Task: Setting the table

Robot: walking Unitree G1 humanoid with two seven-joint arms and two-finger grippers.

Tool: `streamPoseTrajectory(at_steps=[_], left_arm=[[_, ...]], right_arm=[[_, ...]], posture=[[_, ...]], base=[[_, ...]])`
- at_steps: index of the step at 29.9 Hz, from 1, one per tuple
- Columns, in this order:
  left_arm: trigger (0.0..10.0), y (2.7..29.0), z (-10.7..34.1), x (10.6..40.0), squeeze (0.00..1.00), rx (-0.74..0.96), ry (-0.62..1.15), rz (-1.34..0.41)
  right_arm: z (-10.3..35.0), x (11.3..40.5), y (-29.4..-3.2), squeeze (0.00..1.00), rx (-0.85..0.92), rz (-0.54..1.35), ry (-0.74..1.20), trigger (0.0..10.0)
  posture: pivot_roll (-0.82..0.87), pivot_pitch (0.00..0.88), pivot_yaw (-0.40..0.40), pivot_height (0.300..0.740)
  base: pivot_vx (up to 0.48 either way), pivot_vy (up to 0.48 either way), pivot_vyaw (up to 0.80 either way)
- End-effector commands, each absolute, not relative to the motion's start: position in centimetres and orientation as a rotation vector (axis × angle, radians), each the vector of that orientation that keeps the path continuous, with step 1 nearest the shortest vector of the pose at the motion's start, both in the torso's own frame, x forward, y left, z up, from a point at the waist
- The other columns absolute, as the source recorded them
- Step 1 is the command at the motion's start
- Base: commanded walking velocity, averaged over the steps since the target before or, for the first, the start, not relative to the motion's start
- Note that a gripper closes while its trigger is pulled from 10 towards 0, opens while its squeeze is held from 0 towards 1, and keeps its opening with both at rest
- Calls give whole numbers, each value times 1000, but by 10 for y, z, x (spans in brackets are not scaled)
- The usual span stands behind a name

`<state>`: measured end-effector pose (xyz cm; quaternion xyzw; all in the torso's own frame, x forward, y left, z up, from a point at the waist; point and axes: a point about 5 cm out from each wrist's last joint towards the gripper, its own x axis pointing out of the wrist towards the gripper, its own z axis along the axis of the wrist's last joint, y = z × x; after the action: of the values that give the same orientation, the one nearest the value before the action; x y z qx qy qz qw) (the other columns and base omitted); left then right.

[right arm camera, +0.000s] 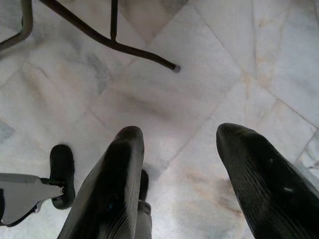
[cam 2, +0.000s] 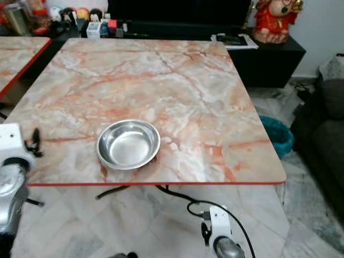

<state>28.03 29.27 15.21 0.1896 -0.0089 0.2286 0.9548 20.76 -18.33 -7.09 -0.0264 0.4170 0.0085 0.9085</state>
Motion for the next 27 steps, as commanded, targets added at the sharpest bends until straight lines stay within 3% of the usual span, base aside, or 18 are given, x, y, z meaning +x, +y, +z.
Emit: streamPoseTrajectory(at_steps=[1, 6, 12, 14, 17, 19, 23, 25, 27], left_arm=[[10000, 305, 144, 268, 0, 545, 50, 579], [10000, 317, 126, 249, 0, 663, 170, 625], [10000, 344, 98, 197, 0, 734, 372, 757], [10000, 352, 75, 170, 0, 679, 513, 824], [10000, 356, 49, 151, 0, 622, 638, 827], [10000, 351, 29, 144, 0, 539, 709, 802], [10000, 321, -9, 154, 0, 359, 785, 582], [10000, 291, -19, 175, 0, 296, 687, 410], [10000, 283, -22, 179, 0, 289, 670, 356]], right_arm=[[-72, 206, -182, 0, -57, 20, 868, 10000], [-73, 205, -179, 0, -57, 26, 869, 10000], [-75, 202, -171, 0, -49, 38, 875, 10000], [-77, 198, -168, 0, -46, 43, 884, 10000], [-79, 196, -167, 0, -42, 43, 891, 10000], [-79, 195, -167, 0, -43, 45, 895, 10000], [-79, 195, -166, 0, -48, 50, 896, 10000], [-77, 199, -167, 0, -54, 54, 890, 10000], [-77, 200, -168, 0, -55, 54, 887, 10000]], posture=[[99, 88, -47, 740], [102, 84, -34, 740], [127, 84, 4, 740], [137, 80, 20, 740], [139, 77, 28, 740], [141, 71, 26, 740], [140, 62, 21, 740], [131, 55, 9, 740], [129, 54, 6, 740]], base=[[0, 0, 0], [0, 0, 0], [0, 0, 0], [0, 0, 0], [0, 0, 0], [0, 0, 0], [0, 0, 0], [0, 0, 0], [0, 0, 0]])
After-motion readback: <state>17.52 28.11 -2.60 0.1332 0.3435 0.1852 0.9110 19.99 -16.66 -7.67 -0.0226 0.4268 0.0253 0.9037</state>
